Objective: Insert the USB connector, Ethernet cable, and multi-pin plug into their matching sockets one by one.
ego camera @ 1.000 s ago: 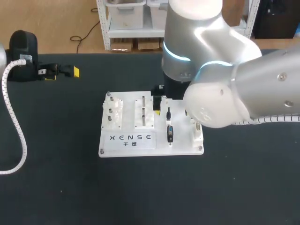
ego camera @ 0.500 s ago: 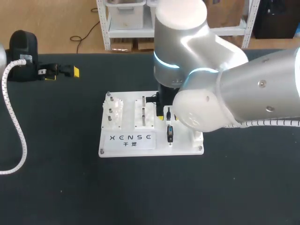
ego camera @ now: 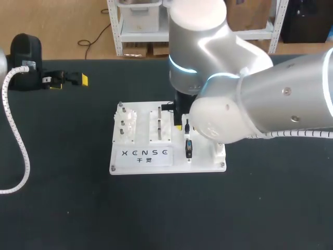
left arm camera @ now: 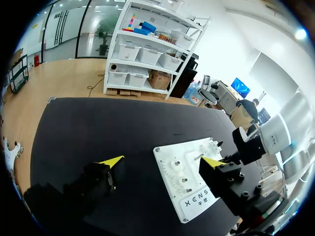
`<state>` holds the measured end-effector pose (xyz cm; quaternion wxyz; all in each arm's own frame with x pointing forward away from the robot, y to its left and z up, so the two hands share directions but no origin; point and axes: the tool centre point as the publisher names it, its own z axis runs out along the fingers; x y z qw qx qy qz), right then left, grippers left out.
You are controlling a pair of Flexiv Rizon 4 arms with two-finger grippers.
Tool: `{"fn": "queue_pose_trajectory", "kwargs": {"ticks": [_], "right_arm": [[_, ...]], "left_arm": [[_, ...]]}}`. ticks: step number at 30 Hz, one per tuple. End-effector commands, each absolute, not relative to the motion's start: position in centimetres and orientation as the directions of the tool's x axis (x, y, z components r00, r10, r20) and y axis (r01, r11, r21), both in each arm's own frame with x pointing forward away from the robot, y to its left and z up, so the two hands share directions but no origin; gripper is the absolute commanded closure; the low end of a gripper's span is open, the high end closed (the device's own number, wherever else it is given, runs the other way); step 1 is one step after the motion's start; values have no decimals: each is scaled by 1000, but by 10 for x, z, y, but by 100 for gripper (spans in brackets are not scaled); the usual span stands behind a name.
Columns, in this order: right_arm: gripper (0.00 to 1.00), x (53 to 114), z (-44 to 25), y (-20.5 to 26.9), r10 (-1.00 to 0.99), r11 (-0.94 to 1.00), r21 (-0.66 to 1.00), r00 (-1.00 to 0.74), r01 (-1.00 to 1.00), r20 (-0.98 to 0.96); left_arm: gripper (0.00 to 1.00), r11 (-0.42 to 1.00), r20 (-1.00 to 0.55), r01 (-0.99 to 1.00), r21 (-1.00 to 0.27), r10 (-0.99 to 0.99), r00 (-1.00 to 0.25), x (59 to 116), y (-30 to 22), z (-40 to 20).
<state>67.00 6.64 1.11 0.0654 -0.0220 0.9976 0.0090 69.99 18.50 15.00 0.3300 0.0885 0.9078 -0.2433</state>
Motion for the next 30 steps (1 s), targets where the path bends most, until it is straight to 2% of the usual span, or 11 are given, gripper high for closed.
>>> {"fn": "queue_pose_trajectory", "kwargs": {"ticks": [1,6,21,23,28,30], "right_arm": [[62,664,14,64,-42,999,19,-989,-45,-139],[64,663,14,63,-49,999,16,-989,-51,-140],[75,662,13,64,-66,998,5,-987,-68,-146],[80,662,12,65,-69,998,3,-987,-71,-146],[100,662,12,65,-74,997,3,-987,-75,-145],[100,662,13,66,-75,997,3,-986,-77,-147]], "left_arm": [[0,866,-642,321,-383,0,-767,700,185,150],[0,866,-642,321,-383,0,-767,700,185,150],[0,866,-642,321,-383,0,-767,700,185,150],[0,866,-642,321,-383,0,-767,700,185,150],[0,866,-642,321,-383,0,-767,700,185,150],[0,866,-642,321,-383,0,-767,700,185,150]]}}
